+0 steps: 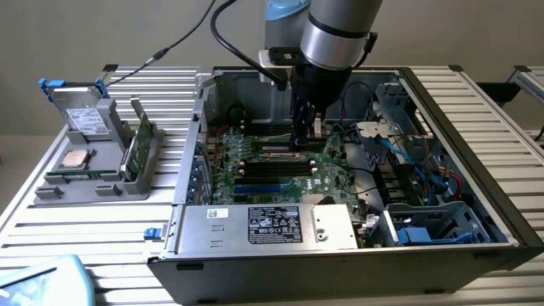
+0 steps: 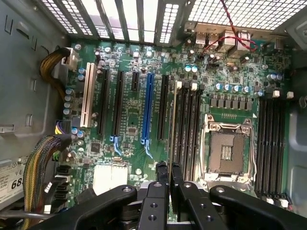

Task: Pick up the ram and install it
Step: 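Pick up the ram and move it above insertion slot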

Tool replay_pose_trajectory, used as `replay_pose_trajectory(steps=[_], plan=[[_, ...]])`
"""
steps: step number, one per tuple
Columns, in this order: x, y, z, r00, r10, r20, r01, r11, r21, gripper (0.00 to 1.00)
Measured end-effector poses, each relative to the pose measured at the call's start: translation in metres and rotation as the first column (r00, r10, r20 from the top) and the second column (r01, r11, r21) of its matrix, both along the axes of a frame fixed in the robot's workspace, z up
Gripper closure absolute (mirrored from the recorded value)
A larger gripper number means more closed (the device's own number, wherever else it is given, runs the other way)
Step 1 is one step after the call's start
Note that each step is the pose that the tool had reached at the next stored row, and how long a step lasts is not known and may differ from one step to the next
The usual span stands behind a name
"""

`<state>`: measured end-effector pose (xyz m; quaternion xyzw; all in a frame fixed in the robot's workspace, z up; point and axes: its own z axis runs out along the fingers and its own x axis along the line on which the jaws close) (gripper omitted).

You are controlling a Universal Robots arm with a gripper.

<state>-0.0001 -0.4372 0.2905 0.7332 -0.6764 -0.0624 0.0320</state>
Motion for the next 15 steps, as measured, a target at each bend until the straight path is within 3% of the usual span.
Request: replay_pose_trajectory(steps=[7, 15], plan=[[-0.003, 0.0028, -0.0108, 1.0000, 0.004, 0.0015, -0.004, 1.0000, -0.0071, 0.86], [-0.006, 0.0083, -0.0204, 0.9999, 0.006, 0.0124, -0.006, 0.9998, -0.0180, 0.86]])
